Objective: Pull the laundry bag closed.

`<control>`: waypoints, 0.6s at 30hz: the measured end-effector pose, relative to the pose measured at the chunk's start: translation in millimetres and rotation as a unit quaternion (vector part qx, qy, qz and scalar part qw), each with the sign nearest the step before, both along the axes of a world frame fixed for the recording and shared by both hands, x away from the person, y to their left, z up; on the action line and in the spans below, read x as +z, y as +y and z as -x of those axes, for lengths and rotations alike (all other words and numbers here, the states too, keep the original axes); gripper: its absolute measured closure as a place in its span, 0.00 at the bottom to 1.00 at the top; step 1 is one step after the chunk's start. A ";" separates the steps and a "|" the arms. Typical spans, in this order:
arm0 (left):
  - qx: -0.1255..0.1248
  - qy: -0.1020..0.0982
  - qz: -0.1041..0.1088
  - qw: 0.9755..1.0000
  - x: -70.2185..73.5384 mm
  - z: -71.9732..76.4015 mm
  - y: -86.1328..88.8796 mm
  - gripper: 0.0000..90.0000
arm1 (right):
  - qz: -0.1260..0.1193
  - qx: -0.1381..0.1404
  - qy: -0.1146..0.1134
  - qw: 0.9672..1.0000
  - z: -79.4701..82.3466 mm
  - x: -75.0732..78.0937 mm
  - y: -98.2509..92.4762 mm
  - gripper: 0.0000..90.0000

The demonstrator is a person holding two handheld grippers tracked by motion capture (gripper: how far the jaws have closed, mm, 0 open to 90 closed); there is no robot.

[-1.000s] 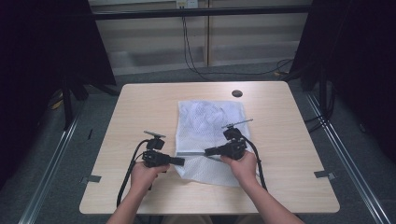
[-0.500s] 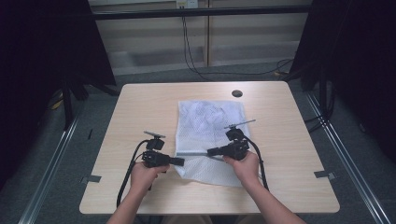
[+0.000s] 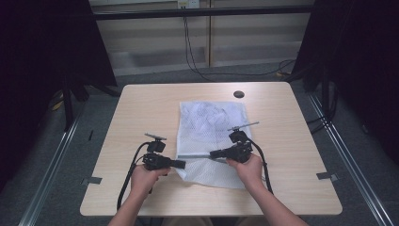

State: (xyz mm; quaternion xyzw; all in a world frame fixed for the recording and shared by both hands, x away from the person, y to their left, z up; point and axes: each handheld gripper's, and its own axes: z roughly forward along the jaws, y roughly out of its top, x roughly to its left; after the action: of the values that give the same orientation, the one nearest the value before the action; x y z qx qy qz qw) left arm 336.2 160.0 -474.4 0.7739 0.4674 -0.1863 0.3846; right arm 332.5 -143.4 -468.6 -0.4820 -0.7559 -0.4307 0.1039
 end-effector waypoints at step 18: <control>-0.004 -0.004 -0.002 1.000 -0.4 0.1 1.6 0.99 | -0.009 0.006 -0.006 1.000 3.4 0.3 -6.3 0.97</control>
State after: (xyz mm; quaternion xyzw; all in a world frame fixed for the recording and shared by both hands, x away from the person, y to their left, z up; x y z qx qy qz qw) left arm 336.2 161.6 -474.8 0.7776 0.4630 -0.1839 0.3837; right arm 329.2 -149.6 -468.3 -0.4740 -0.7556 -0.4394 0.1060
